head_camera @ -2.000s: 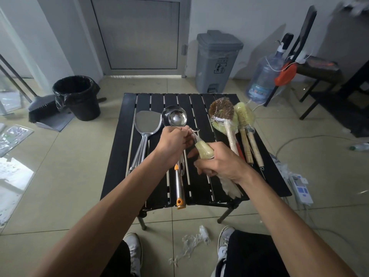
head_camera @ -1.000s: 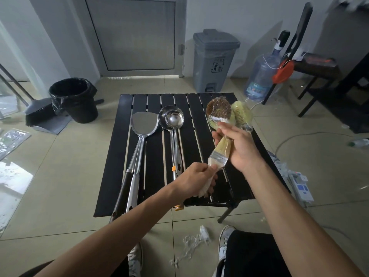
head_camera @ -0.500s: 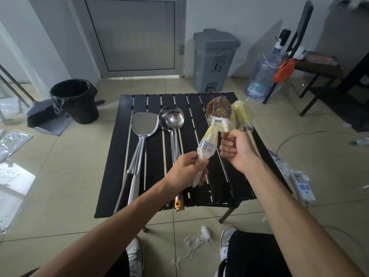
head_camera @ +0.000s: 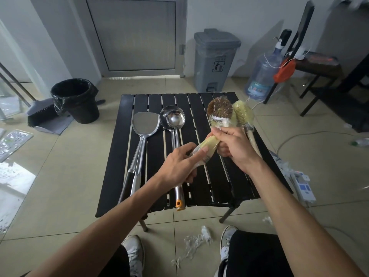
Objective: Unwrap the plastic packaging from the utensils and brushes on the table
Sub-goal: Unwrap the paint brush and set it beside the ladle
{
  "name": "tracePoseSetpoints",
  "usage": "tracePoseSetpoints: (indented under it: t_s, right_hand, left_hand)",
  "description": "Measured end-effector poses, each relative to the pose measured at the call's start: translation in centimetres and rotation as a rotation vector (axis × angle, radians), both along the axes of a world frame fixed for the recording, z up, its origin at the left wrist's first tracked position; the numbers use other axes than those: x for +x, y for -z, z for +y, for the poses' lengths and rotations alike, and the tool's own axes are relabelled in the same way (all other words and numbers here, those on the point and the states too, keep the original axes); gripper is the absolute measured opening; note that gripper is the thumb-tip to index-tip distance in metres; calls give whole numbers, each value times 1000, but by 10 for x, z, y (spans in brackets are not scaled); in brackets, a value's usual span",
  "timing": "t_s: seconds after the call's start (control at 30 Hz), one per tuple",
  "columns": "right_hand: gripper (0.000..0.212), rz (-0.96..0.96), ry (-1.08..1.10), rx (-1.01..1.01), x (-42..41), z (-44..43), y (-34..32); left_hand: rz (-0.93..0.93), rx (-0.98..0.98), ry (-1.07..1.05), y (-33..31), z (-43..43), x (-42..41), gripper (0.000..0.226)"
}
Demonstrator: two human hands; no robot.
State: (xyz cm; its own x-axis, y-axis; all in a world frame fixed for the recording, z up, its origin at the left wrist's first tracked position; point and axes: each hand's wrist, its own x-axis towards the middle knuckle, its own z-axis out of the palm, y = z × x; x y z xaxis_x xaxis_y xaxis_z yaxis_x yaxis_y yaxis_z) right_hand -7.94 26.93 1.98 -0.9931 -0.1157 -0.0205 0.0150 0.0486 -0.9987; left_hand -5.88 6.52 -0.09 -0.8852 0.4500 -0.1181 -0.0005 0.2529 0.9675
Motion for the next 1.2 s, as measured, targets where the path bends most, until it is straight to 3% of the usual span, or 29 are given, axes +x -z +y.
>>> tracePoseSetpoints:
  t_s: [0.17, 0.27, 0.4, 0.6, 0.7, 0.83, 0.9, 1.0, 1.2]
  right_hand:
    - [36, -21, 68, -87, -1, 0, -3]
    - [37, -3, 180, 9, -1, -1, -1]
    - [41, 27, 326, 192, -2, -3, 1]
    - [40, -59, 445, 155, -9, -8, 3]
    - [38, -151, 508, -5, -13, -10, 4]
    - [35, -137, 376, -178, -4, -7, 5]
    - [22, -43, 223, -135, 3, 0, 2]
    - [25, 87, 52, -48, 8, 7, -6]
    - [24, 284, 54, 146, 16, -1, -11]
  left_hand:
    - [207, 42, 56, -6, -2, -1, 28]
    - [357, -67, 18, -4, -2, 2, 20]
    - [412, -77, -22, -4, 1, 6, 25]
    - [328, 44, -68, -8, 9, 11, 27]
    - [293, 60, -72, -10, 11, 11, 32]
    - [152, 176, -91, -10, 8, 12, 35]
    - [98, 234, -106, -9, 2, 10, 35]
    - [65, 267, -114, -9, -2, 6, 37]
    - [-42, 311, -99, -6, 1, 2, 41]
